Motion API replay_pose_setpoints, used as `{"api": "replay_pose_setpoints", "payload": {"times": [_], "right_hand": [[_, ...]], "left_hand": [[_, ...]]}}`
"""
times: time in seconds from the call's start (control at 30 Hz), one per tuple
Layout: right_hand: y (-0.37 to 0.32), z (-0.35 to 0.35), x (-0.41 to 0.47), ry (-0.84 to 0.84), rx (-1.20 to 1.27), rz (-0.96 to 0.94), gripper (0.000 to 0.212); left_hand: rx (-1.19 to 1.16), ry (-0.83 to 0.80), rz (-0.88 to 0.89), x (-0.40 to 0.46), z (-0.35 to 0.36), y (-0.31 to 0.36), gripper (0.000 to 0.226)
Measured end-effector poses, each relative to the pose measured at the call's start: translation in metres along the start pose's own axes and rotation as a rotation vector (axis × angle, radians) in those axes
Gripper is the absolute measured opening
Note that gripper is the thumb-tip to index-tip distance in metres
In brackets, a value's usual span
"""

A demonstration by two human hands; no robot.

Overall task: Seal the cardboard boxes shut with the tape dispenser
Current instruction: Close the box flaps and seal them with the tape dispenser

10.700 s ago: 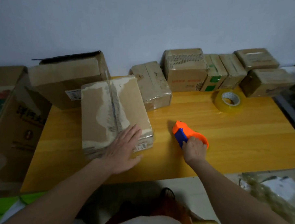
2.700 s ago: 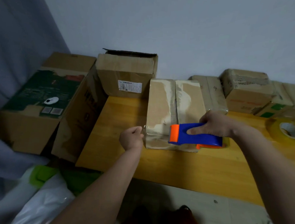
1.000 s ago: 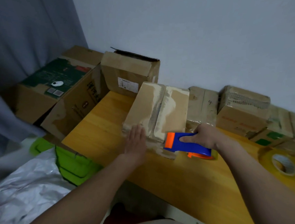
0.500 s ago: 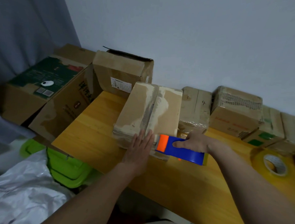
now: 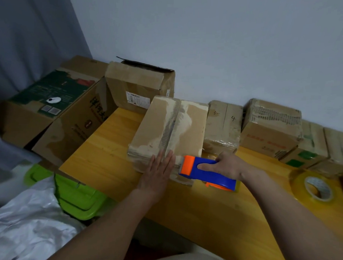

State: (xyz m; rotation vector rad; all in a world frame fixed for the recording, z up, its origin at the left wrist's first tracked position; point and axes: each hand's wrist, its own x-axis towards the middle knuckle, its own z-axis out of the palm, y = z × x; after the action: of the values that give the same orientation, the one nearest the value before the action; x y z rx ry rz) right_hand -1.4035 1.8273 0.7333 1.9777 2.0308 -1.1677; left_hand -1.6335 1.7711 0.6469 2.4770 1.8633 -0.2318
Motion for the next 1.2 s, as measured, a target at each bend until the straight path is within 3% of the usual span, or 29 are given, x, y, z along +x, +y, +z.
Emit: {"api": "replay_pose_setpoints", "payload": {"times": [0.3, 0.47, 0.63, 1.03, 1.2], "right_hand": [[0.037, -0.02, -0.007, 0.031, -0.055, 0.085, 0.054], [0.036, -0.016, 0.002, 0.01, -0.077, 0.086, 0.059], [0.036, -0.019, 0.006, -0.032, -0.005, 0.107, 0.06], [0.049, -0.012, 0.0, -0.104, 0.179, 0.115, 0.046], [0.08, -0.032, -0.019, -0.053, 0.064, 0.177, 0.058]], "left_hand": [[-0.046, 0.008, -0.02, -0.001, -0.003, 0.002, 0.086], [-0.085, -0.049, 0.003, 0.003, -0.01, 0.006, 0.11], [-0.141, 0.003, 0.038, 0.009, -0.017, 0.039, 0.089], [-0.106, 0.049, 0.047, 0.006, 0.0, 0.047, 0.085], [-0.119, 0.05, 0.041, 0.005, -0.001, 0.047, 0.085]]}}
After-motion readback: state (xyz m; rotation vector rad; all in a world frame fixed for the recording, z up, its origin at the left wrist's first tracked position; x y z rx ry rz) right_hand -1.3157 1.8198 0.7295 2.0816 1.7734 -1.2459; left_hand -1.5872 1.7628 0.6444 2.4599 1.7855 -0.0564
